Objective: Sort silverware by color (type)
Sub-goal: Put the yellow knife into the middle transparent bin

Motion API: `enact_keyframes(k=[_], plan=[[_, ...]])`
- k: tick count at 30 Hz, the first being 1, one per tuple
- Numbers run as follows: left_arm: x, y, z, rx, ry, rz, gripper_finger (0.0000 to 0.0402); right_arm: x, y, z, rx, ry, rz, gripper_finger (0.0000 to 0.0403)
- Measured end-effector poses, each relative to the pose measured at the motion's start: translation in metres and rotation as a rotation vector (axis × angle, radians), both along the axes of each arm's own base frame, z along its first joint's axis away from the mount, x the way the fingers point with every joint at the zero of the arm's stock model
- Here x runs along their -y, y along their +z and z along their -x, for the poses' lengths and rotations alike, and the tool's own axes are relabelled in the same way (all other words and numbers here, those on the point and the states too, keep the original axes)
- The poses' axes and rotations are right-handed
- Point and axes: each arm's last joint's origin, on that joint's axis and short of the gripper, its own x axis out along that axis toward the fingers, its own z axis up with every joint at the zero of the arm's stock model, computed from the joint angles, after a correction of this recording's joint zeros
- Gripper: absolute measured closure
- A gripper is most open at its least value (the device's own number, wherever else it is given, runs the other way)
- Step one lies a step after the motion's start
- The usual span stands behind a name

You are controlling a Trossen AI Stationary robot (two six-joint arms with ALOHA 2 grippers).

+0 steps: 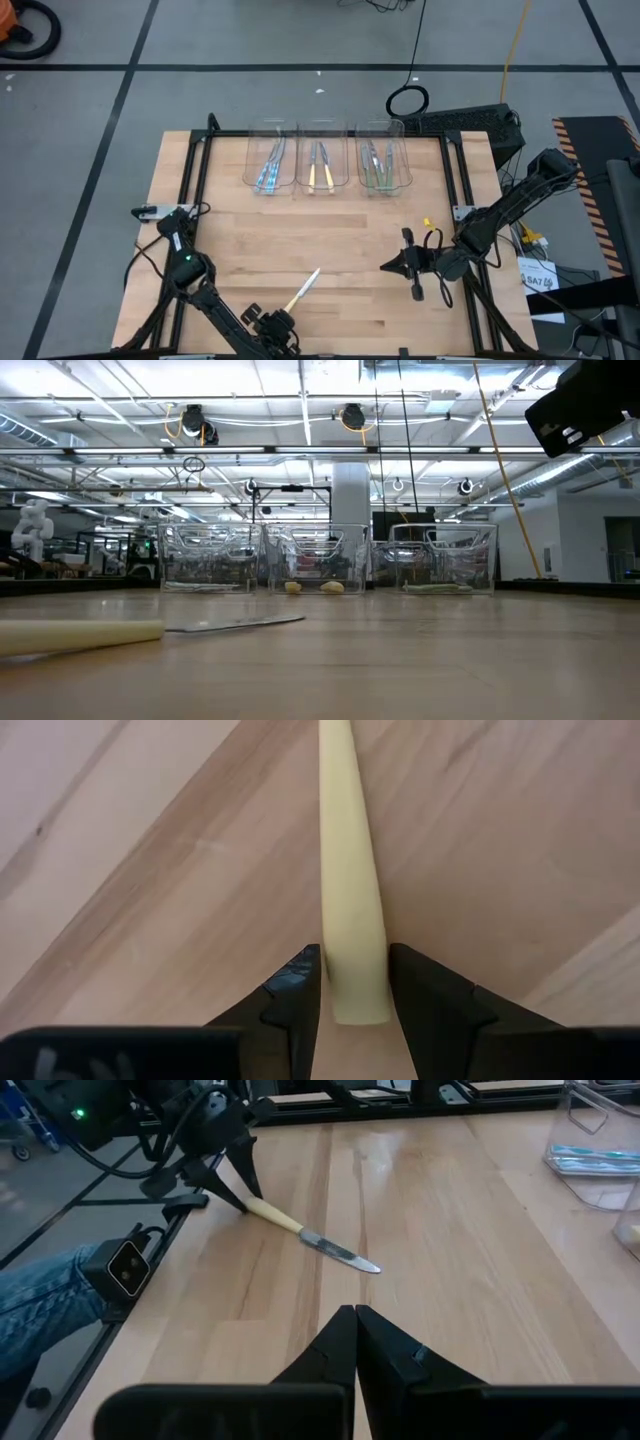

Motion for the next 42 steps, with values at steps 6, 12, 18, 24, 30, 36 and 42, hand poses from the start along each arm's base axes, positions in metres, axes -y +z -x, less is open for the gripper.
enact_keyframes(k=[6, 12, 18, 24, 30, 36, 42], plan=[[-0.008, -0.001, -0.01, -0.008, 0.001, 0.019, 0.0277, 0.0, 0.0, 0.0, 0.0, 0.001, 0.002, 0.0401], [-0.012, -0.001, -0.016, -0.019, -0.021, 0.027, 0.0317, 0.0, 0.0, 0.0, 0.001, 0.001, 0.002, 0.0401], [-0.012, 0.0, -0.016, -0.026, -0.066, 0.009, 0.0317, 0.0, 0.0, 0.0, 0.0, 0.0, 0.0, 0.0401], [-0.004, 0.025, -0.026, 0.098, -0.191, -0.045, 0.0317, 0.0, 0.0, 0.0, 0.0, -0.001, -0.001, 0.0401], [0.003, 0.072, -0.037, 0.25, -0.331, -0.103, 0.0317, 0.0, 0.0, 0.0, 0.0, -0.003, -0.007, 0.0401], [-0.004, 0.1, -0.03, 0.311, -0.374, -0.193, 0.0317, -0.001, 0.0, 0.001, 0.003, -0.003, -0.02, 0.0401], [0.001, 0.115, -0.023, 0.395, -0.456, -0.313, 0.0317, -0.003, 0.002, 0.001, 0.023, 0.014, -0.009, 0.0401]])
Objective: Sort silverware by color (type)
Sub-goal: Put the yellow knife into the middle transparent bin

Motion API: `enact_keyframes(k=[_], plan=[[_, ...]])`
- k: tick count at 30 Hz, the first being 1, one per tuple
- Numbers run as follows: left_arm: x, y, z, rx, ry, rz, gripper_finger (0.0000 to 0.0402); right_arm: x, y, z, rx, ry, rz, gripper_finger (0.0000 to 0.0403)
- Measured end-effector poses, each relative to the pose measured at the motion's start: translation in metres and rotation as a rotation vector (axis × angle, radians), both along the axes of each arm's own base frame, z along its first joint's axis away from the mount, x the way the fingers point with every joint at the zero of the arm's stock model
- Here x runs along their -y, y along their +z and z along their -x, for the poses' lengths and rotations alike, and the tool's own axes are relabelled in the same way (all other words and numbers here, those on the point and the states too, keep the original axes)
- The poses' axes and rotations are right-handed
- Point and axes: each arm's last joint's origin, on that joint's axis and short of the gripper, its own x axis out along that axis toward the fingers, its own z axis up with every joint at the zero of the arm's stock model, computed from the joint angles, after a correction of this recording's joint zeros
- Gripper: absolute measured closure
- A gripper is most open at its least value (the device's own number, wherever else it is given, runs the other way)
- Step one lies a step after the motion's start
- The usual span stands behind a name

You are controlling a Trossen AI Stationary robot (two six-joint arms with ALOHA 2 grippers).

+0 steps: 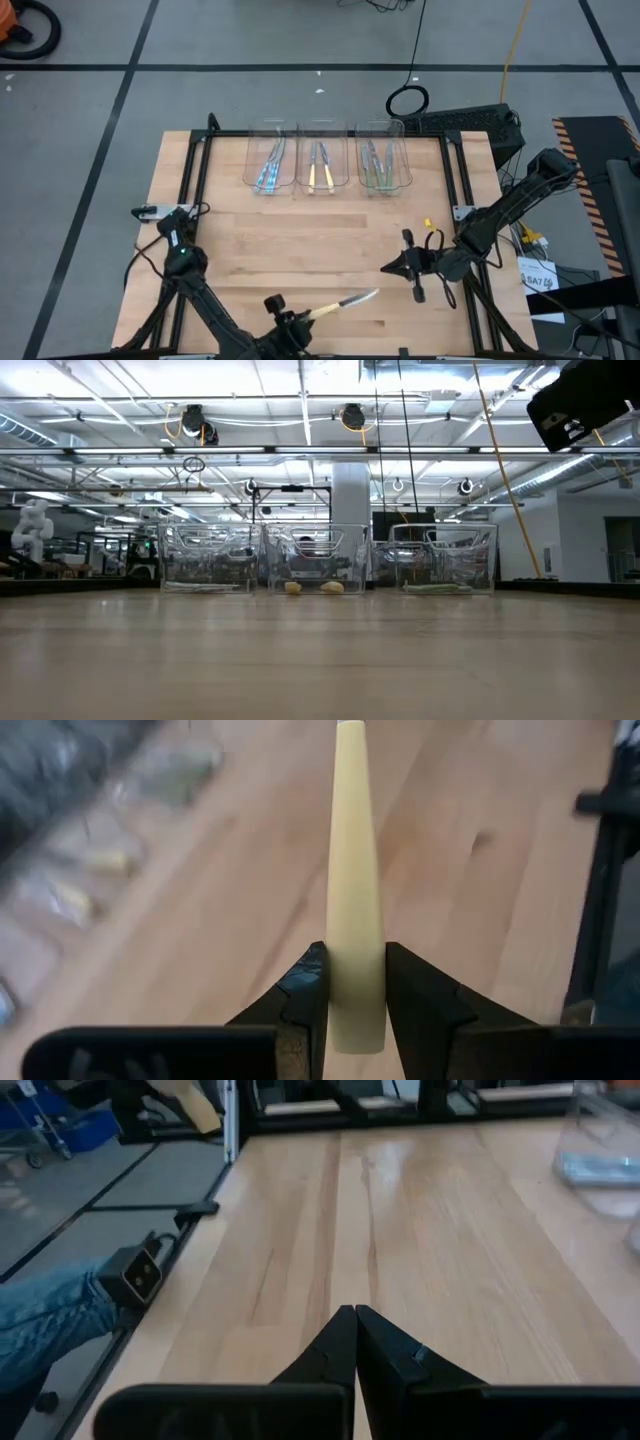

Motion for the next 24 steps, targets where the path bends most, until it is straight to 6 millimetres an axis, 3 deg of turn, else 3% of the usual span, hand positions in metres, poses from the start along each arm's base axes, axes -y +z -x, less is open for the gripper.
enact_keyframes(k=[10, 19, 24], plan=[[0.015, 0.012, 0.005, 0.107, -0.167, -0.306, 0.0317, -0.02, -0.002, -0.018, 0.19, 0.09, 0.11, 0.0401], [0.006, 0.008, -0.006, 0.075, -0.179, -0.502, 0.0317, -0.035, -0.017, -0.036, 0.352, 0.287, 0.289, 0.0401], [-0.007, 0.001, -0.021, 0.015, -0.169, -0.548, 0.0317, -0.033, -0.02, -0.045, 0.434, 0.287, 0.38, 0.0388]])
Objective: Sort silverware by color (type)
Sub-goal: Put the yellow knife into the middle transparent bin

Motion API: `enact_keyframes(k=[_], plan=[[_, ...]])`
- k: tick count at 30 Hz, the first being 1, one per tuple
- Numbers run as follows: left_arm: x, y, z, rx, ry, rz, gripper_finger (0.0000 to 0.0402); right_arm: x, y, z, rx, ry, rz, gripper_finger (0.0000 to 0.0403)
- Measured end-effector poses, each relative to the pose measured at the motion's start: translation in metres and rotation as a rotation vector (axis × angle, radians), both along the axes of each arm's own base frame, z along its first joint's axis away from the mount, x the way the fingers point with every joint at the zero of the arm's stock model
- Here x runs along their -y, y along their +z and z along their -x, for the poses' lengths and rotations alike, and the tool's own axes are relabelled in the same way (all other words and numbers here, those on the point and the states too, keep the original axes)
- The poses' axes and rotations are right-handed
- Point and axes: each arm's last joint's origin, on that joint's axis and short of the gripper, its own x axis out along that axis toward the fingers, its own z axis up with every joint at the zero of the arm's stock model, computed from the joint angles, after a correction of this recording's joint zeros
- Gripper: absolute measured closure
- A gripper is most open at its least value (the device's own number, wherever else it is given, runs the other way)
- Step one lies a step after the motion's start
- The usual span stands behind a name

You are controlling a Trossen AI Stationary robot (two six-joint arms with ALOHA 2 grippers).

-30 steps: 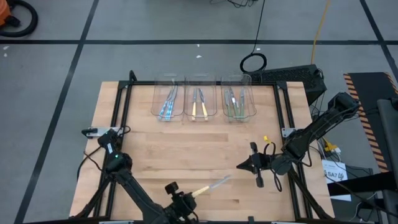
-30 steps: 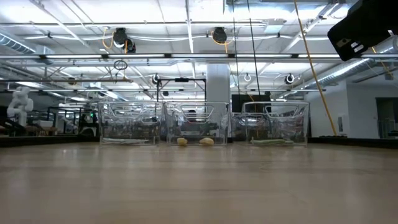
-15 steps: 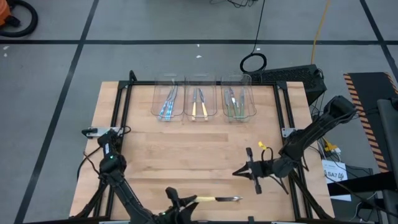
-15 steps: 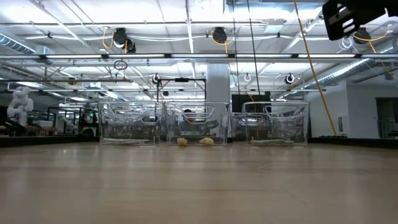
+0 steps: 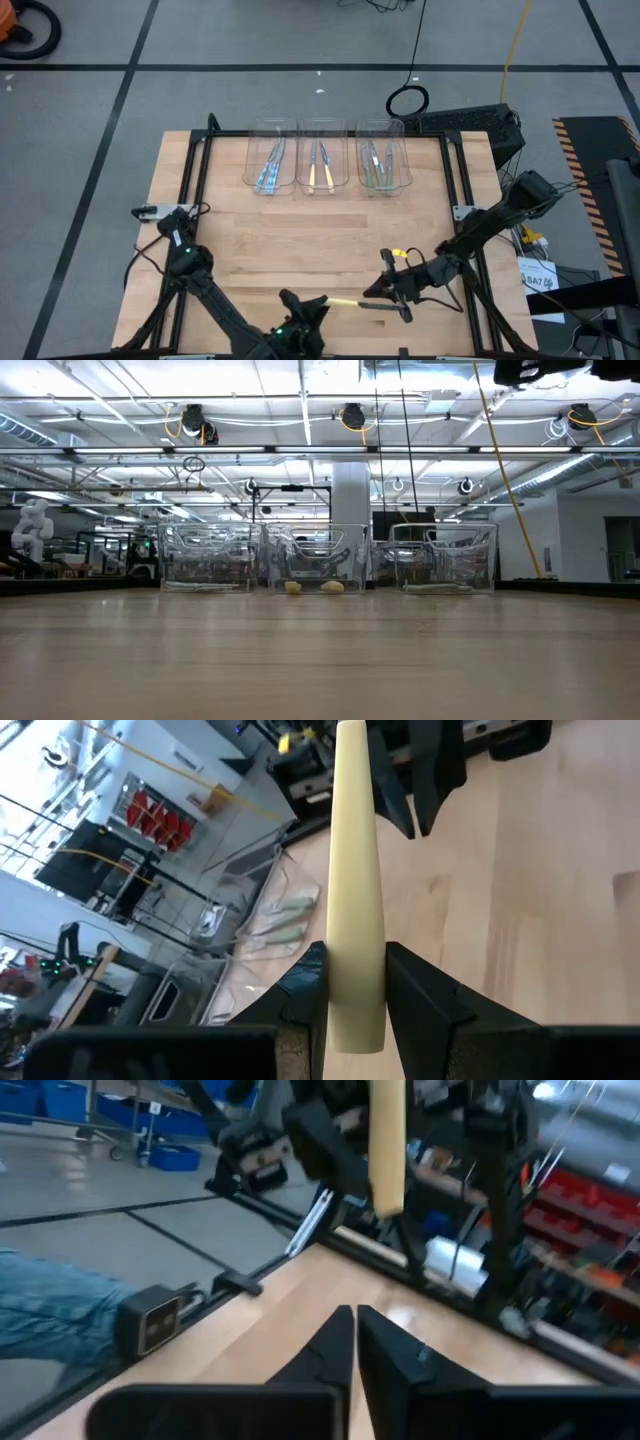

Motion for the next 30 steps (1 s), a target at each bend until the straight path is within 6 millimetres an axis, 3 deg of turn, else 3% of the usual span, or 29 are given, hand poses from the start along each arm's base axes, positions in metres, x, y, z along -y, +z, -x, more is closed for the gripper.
enact_keyframes(k=[13, 30], plan=[[-0.012, -0.013, -0.015, -0.056, 0.029, -0.007, 0.0317, -0.002, 0.008, 0.001, 0.122, 0.007, 0.078, 0.0246], [-0.031, -0.007, -0.046, 0.152, 0.129, 0.075, 0.0317, 0.004, 0.026, 0.0, 0.251, -0.026, -0.065, 0.0232]])
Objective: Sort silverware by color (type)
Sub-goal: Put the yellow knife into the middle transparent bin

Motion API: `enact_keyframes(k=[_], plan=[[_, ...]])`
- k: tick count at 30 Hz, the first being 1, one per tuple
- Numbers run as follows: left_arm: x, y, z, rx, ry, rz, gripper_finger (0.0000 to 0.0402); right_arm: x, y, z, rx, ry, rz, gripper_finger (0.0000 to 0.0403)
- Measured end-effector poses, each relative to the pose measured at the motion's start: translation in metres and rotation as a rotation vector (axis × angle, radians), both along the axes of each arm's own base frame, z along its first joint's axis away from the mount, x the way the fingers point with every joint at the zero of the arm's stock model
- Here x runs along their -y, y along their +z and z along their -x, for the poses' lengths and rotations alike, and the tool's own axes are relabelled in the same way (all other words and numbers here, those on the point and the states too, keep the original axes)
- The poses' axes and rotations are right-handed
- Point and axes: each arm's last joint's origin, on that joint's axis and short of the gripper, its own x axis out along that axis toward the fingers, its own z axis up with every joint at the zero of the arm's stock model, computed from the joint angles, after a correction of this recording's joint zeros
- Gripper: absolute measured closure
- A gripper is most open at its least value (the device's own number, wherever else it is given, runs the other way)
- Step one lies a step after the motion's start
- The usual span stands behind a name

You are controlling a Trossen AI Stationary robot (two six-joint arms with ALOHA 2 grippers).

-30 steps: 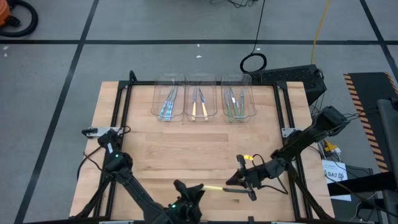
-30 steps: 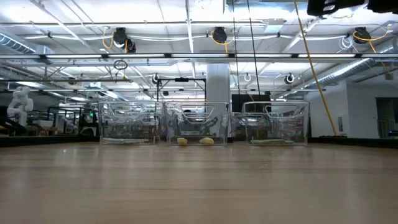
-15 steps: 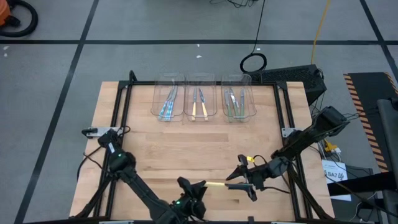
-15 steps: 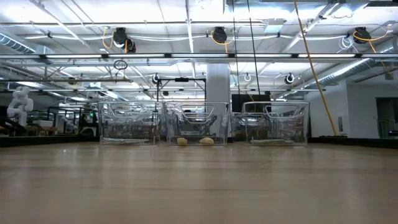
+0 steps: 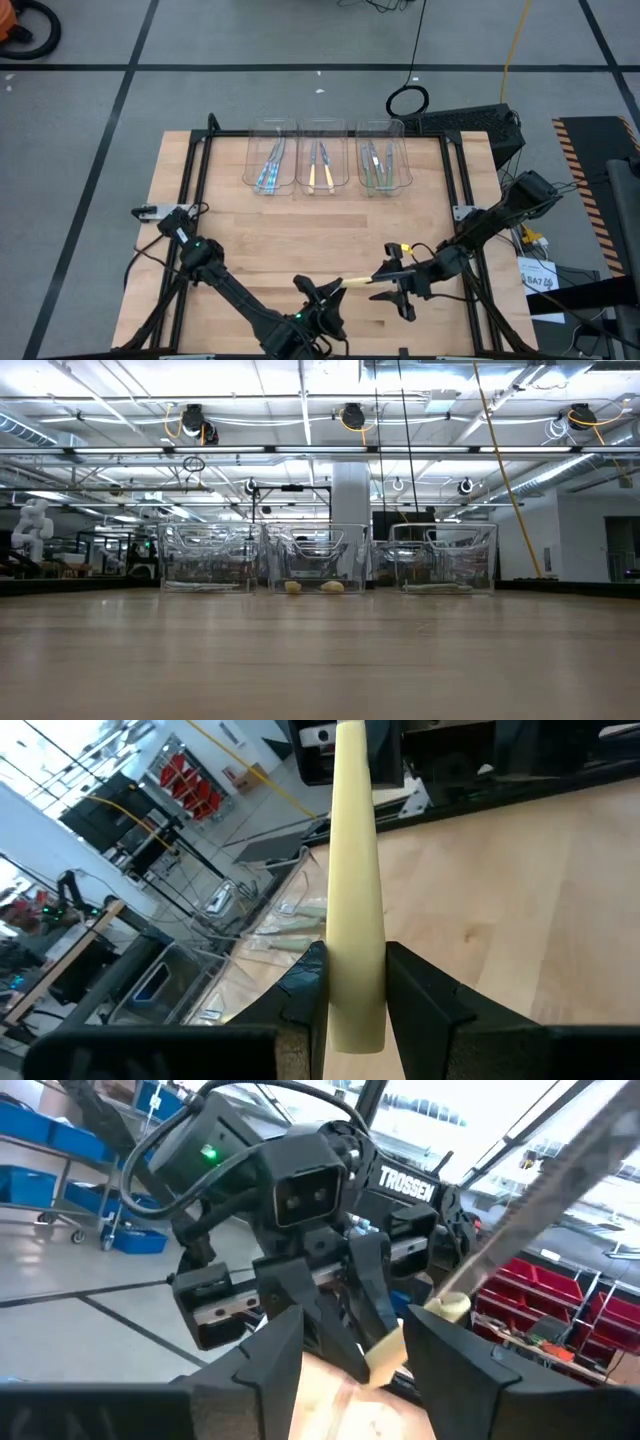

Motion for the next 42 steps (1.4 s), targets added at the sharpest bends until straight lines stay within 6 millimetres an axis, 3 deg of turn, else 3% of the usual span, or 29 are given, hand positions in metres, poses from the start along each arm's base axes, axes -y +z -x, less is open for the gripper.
enact_keyframes(k=[11, 25, 31, 42], plan=[[0.002, 0.001, 0.001, 0.018, 0.003, -0.009, 0.0317, 0.012, -0.005, -0.01, -0.069, -0.037, -0.066, 0.0239], [-0.002, 0.0, -0.002, 0.02, 0.01, 0.019, 0.0317, 0.008, 0.003, -0.012, -0.016, 0.056, -0.034, 0.0276], [0.006, 0.002, 0.004, 0.037, -0.001, -0.004, 0.0317, 0.005, -0.002, -0.012, -0.027, 0.015, 0.094, 0.0282], [0.022, 0.006, 0.019, 0.061, -0.035, -0.03, 0.0317, -0.002, -0.002, -0.006, 0.026, -0.06, 0.293, 0.0244]])
